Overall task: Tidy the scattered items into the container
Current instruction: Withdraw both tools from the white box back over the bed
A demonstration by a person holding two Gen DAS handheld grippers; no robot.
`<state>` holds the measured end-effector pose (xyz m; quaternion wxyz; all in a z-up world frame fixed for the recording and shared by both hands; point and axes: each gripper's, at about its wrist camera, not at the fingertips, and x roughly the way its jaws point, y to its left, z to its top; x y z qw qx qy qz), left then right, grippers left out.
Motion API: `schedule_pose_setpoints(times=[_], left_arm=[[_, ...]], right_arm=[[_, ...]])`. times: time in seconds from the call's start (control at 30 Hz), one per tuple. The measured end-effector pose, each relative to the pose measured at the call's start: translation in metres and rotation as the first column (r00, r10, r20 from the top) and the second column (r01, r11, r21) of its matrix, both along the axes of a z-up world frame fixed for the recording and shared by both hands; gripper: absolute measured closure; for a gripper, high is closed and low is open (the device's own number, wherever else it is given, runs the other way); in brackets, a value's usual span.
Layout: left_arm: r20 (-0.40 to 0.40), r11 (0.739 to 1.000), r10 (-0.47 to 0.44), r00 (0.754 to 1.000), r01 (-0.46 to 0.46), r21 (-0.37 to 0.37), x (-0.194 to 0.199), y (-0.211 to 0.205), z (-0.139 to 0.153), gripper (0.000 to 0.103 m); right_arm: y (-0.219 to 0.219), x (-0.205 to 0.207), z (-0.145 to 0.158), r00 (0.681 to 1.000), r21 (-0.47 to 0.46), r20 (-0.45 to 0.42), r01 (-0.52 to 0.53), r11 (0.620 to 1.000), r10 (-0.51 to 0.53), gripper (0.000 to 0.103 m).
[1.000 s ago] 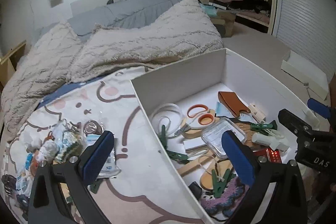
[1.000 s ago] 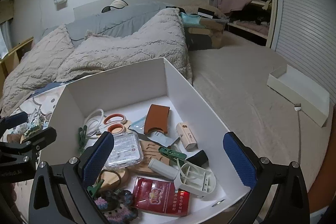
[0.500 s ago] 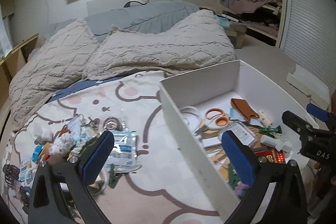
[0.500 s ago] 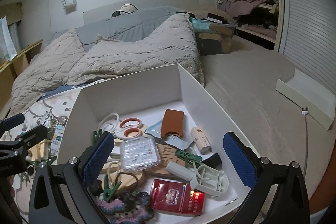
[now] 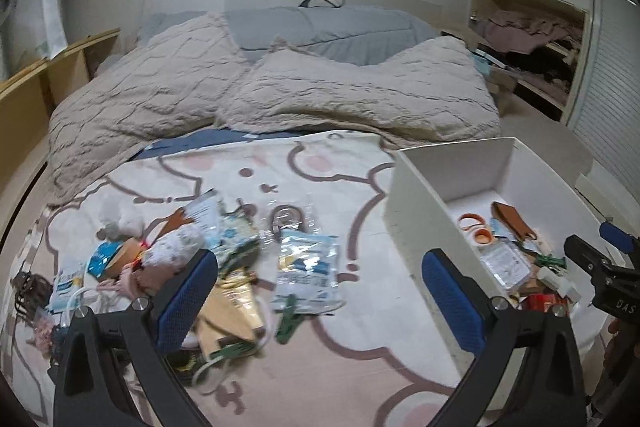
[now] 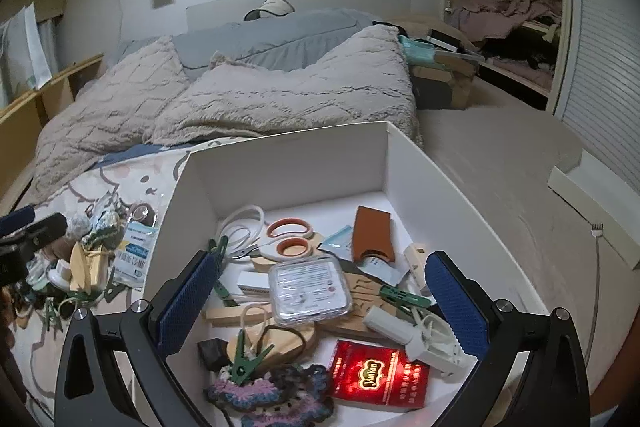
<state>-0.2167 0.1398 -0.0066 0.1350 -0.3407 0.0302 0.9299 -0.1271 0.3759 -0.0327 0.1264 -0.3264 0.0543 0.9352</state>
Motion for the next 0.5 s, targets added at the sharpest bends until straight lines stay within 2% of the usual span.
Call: schedule_pose_setpoints(times=[0.3,0.5], left_arm=[[0.018,0.996,0.086,0.996,-0.086,0.008,0.001,-0.056,-0.014,0.000],[0.033,0.991,0.136,0.990,-0.136,0.012,0.006,-0.088,-0.027,0.000]], right_arm=[[-0.031,-0.010,-0.001,0.998,0.030,0.014,-0.066,0.997,0.065,0.000],[-0.054,-0.016,-0.001,0.993,0.017,-0.003,-0.114,0.993,0.114,0.000]])
